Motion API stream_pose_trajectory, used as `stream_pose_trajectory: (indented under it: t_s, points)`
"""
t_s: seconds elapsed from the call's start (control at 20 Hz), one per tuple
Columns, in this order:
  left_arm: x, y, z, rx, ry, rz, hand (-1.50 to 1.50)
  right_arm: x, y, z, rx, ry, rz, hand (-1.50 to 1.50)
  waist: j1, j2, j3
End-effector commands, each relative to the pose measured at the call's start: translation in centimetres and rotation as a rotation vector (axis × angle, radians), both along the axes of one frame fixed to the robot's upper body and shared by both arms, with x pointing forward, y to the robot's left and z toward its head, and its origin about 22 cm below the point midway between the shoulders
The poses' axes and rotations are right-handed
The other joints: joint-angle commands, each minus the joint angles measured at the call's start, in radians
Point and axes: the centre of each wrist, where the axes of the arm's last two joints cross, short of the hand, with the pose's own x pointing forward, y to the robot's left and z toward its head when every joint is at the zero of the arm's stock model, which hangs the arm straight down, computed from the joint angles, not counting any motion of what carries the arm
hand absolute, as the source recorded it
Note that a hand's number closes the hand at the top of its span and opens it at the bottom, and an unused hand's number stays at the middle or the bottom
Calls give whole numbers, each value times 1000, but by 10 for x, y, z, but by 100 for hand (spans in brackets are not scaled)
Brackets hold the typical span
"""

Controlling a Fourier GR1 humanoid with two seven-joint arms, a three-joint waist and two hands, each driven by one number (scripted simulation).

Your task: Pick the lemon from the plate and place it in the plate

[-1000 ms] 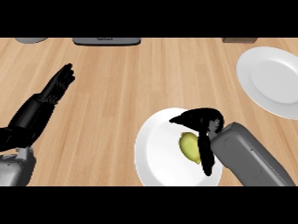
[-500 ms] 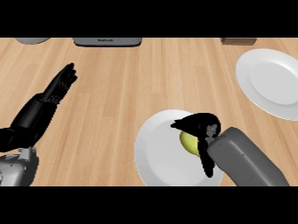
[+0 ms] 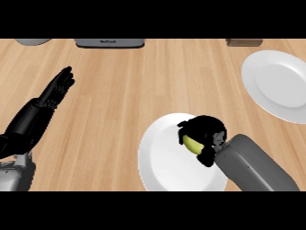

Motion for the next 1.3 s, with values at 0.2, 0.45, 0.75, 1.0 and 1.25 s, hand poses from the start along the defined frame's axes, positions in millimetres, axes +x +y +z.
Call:
stream_pose_trajectory:
  t_s: [0.2,0.45,0.75,1.0,1.25]
  points:
    - [1,1,-2,-7,-6,-3,0,37,-7,7,-86,-257,-496,150,8,21,7]
    - [0,-8,-3,-8,1,-24,0,58,-12,25,-192,-543,-950,150,22,27,6]
    - [8,-15,3,-1,-10,-68,0,79,63,76,-202,-848,-1198,150,67,31,6]
    - [9,-17,0,5,3,-82,0,97,85,106,-201,-955,-1266,150,69,31,7]
    - [13,-18,5,-7,0,-26,0,106,92,123,-220,-1074,-1343,150,48,26,7]
